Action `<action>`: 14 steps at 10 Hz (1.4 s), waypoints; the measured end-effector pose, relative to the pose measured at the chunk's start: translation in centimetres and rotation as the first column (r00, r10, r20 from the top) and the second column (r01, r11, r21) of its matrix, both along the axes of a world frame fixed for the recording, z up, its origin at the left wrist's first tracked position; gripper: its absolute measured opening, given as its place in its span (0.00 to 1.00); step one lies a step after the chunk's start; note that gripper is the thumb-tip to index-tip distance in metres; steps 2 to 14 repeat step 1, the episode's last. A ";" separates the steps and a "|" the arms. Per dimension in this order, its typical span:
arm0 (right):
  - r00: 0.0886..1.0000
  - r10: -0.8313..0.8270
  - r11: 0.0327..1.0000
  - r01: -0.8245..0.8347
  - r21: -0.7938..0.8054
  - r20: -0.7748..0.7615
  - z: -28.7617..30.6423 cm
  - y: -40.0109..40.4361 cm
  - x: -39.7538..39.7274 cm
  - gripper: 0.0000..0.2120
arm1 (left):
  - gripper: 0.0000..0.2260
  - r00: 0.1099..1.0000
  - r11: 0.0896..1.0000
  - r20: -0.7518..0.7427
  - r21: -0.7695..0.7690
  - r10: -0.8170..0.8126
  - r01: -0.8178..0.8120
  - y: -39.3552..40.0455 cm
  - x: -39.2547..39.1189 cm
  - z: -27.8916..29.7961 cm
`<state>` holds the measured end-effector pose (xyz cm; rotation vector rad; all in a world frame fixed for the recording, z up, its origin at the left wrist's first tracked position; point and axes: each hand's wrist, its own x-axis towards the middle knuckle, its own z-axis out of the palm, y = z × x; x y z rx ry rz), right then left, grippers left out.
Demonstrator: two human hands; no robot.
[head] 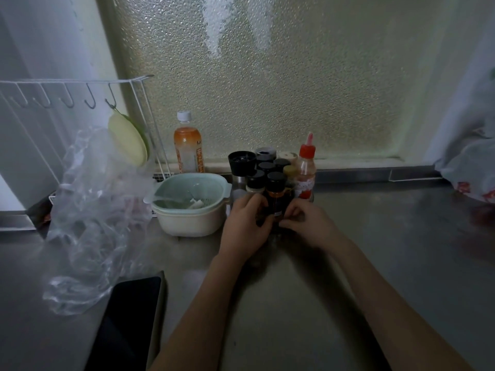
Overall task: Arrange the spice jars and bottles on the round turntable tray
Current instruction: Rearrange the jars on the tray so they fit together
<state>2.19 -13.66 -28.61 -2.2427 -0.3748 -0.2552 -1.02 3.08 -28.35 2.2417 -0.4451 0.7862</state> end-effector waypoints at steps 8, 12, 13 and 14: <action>0.988 -0.046 0.968 0.009 0.249 0.146 5.3 -1.4 -1.7 0.04 | 0.10 0.944 0.984 0.328 -0.161 -0.025 0.082 -0.3 -1.6 5.9; 0.988 -0.046 0.968 0.009 0.249 0.146 5.3 -1.4 -1.7 0.04 | 0.10 0.944 0.984 0.328 -0.161 -0.025 0.082 -0.3 -1.6 5.9; 0.988 -0.046 0.968 0.009 0.249 0.146 5.3 -1.4 -1.7 0.04 | 0.10 0.944 0.984 0.328 -0.161 -0.025 0.082 -0.3 -1.6 5.9; 0.988 -0.046 0.968 0.009 0.249 0.146 5.3 -1.4 -1.7 0.04 | 0.10 0.944 0.984 0.328 -0.161 -0.025 0.082 -0.3 -1.6 5.9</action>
